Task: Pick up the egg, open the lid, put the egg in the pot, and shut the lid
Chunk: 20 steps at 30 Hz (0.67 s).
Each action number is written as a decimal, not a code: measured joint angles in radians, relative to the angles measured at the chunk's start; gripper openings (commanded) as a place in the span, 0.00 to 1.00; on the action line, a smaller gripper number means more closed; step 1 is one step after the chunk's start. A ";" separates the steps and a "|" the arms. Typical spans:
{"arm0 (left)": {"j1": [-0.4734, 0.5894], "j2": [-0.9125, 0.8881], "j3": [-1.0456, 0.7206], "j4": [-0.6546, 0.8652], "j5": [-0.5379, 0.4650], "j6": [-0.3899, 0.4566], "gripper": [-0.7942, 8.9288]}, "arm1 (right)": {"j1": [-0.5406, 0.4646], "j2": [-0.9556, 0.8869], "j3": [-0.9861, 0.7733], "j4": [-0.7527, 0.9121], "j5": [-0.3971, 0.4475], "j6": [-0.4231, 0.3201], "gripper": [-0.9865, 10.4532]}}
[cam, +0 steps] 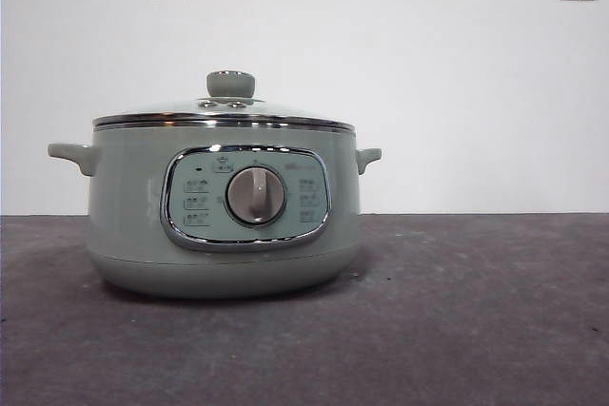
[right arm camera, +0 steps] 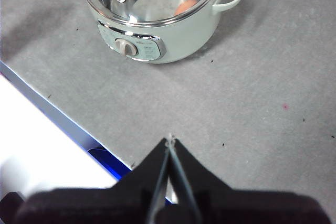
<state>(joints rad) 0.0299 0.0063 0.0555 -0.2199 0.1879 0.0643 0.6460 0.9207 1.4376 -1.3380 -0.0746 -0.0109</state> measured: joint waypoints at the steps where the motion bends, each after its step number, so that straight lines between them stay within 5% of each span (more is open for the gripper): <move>1: 0.000 0.000 -0.006 0.000 -0.002 -0.003 0.08 | 0.000 0.000 0.000 0.000 0.000 0.000 0.09; 20: 0.000 0.016 -0.022 0.013 -0.003 -0.014 0.08 | 0.000 0.000 0.000 0.000 0.000 0.000 0.09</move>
<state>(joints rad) 0.0299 0.0219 0.0334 -0.2070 0.1852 0.0505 0.6460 0.9207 1.4376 -1.3380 -0.0746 -0.0105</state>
